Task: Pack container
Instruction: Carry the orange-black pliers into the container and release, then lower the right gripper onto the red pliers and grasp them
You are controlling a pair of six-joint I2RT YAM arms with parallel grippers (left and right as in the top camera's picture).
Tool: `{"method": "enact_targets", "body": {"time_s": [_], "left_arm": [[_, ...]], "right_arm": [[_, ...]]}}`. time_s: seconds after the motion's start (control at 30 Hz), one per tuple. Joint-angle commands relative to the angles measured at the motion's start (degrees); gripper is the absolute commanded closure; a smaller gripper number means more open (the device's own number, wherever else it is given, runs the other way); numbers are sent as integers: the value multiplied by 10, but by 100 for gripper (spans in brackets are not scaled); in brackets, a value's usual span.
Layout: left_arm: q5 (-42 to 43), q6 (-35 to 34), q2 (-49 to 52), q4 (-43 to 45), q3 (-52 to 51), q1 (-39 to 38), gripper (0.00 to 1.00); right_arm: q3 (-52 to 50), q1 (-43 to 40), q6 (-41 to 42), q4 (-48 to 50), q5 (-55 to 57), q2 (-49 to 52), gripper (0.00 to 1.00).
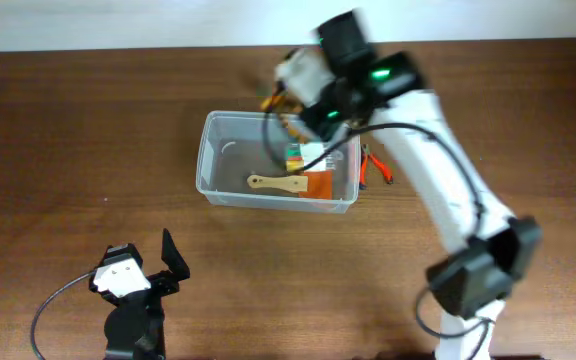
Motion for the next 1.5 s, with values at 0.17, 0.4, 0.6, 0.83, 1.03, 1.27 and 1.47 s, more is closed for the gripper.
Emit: {"method": "enact_targets", "body": {"time_s": [0.17, 0.4, 0.6, 0.83, 1.03, 1.27, 1.47], "left_arm": [[-2, 5, -3, 0, -2, -2, 1], [-2, 5, -3, 0, -2, -2, 1], [-2, 5, -3, 0, -2, -2, 1], [-2, 5, -3, 0, -2, -2, 1], [-2, 5, -3, 0, -2, -2, 1], [-2, 5, -3, 0, -2, -2, 1], [-2, 5, -3, 0, -2, -2, 1]], "right_arm": [[-5, 46, -220, 84, -8, 134, 96], [-5, 44, -219, 110, -7, 193, 73], [29, 43, -58, 96, 62, 168, 1], [165, -8, 163, -39, 60, 80, 1], [227, -89, 216, -163, 60, 25, 1], [163, -220, 352, -218, 59, 37, 15], [-31, -252, 362, -127, 55, 53, 17]]}}
